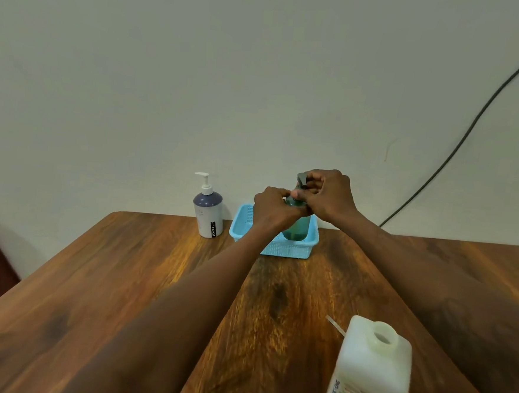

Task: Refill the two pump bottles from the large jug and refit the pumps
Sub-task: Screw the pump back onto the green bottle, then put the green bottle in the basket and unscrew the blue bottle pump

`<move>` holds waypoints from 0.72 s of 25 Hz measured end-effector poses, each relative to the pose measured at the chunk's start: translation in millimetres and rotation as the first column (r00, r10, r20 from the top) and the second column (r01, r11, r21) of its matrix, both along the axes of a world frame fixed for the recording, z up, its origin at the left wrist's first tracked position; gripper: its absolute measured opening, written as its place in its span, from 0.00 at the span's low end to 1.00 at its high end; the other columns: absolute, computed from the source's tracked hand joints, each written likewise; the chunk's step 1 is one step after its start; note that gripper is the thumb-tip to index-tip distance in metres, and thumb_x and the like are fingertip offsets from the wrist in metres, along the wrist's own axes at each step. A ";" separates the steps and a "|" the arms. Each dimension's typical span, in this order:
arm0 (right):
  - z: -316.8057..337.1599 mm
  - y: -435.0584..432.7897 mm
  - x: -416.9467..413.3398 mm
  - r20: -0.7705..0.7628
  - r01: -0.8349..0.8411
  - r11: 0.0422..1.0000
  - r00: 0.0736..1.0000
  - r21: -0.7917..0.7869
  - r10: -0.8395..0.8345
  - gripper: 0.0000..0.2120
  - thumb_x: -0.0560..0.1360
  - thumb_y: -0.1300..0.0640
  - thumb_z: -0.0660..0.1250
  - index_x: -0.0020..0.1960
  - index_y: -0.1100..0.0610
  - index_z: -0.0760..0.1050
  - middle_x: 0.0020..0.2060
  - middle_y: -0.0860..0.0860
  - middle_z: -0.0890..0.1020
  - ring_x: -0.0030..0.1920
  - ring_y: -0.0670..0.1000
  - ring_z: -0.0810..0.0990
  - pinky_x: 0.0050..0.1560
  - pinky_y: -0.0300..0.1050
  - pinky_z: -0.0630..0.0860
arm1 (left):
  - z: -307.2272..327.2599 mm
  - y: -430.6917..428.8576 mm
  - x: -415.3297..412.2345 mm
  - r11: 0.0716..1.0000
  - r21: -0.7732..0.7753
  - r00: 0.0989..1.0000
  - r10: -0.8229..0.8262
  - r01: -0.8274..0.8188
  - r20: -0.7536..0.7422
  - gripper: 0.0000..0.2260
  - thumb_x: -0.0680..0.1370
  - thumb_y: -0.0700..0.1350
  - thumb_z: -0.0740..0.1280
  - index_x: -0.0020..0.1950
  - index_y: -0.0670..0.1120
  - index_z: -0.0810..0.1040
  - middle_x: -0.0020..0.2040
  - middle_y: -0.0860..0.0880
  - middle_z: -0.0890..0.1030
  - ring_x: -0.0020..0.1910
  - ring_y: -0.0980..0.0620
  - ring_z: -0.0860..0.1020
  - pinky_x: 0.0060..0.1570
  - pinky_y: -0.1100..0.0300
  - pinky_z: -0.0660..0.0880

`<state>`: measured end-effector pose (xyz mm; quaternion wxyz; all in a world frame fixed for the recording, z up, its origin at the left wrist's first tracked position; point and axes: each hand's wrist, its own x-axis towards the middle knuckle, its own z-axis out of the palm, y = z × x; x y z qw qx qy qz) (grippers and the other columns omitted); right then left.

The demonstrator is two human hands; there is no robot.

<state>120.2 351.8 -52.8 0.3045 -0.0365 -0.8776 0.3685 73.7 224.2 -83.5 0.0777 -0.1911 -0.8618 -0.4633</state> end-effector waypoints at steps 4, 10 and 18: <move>-13.0 9.5 -10.9 0.041 -0.014 0.998 0.999 -0.061 0.016 0.19 0.69 0.62 0.81 0.58 0.61 0.84 0.50 0.55 0.87 0.39 0.38 0.82 0.43 0.24 0.77 | -11.2 8.8 -7.7 1.000 -0.023 1.000 0.000 0.001 0.029 0.26 0.67 0.57 0.82 0.60 0.44 0.86 0.54 0.45 0.87 0.51 0.47 0.85 0.55 0.51 0.82; -27.1 14.5 -15.1 0.134 -0.007 0.997 0.991 -0.078 0.018 0.22 0.67 0.58 0.83 0.59 0.59 0.83 0.51 0.53 0.87 0.46 0.46 0.85 0.45 0.29 0.77 | -28.8 6.5 -18.1 0.993 -0.087 0.995 -0.078 0.083 0.056 0.23 0.69 0.59 0.80 0.58 0.46 0.86 0.52 0.46 0.87 0.49 0.48 0.85 0.49 0.57 0.79; -12.3 5.3 -13.4 0.183 -0.005 0.993 0.983 0.121 -0.017 0.35 0.64 0.49 0.84 0.68 0.56 0.77 0.62 0.53 0.82 0.59 0.50 0.81 0.59 0.42 0.78 | -23.6 -41.7 -30.4 0.988 -0.123 0.996 -0.091 0.091 0.008 0.38 0.63 0.61 0.83 0.68 0.45 0.81 0.61 0.46 0.85 0.53 0.54 0.83 0.57 0.59 0.79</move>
